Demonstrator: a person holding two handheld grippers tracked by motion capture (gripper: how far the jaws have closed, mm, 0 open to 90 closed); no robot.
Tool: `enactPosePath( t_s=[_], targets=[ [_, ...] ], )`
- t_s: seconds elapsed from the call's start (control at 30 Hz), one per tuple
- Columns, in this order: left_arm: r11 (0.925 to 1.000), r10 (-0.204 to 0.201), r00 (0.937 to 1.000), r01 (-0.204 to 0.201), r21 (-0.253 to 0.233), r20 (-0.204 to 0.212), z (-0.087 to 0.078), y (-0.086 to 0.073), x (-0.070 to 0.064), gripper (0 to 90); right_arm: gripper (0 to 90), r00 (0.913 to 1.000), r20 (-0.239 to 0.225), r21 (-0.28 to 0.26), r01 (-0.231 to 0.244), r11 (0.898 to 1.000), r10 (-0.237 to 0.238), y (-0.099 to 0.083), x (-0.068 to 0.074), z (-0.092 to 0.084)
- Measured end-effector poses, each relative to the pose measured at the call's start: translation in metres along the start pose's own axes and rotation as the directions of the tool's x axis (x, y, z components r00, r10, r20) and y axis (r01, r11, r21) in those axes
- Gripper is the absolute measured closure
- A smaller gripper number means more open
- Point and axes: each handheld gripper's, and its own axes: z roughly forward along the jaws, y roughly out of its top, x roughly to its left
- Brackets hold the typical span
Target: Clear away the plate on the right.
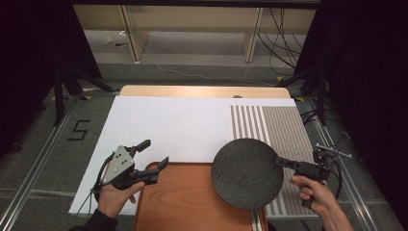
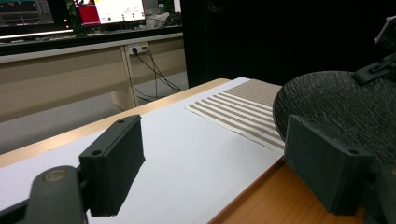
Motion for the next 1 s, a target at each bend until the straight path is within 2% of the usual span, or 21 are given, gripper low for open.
enactPosePath(
  t_s=[0.43,0.67,1.0],
  targets=[
    [1.0,0.001,1.0,-0.001,0.001,0.0,0.0,0.0,0.0,19.6,85.7,0.999,-0.028,0.078,0.038,0.996,-0.036,-0.01,0.015,0.023],
    [1.0,0.001,1.0,-0.001,-0.002,0.0,-0.001,0.0,0.0,19.6,85.5,0.9975,-0.041,0.103,0.061,0.993,-0.057,-0.015,0.021,0.034],
    [1.0,-0.001,1.0,0.001,-0.002,-0.001,-0.001,0.0,0.0,19.5,84.9,0.9945,-0.041,0.148,0.102,0.984,-0.096,-0.021,0.03,0.048]
  ],
)
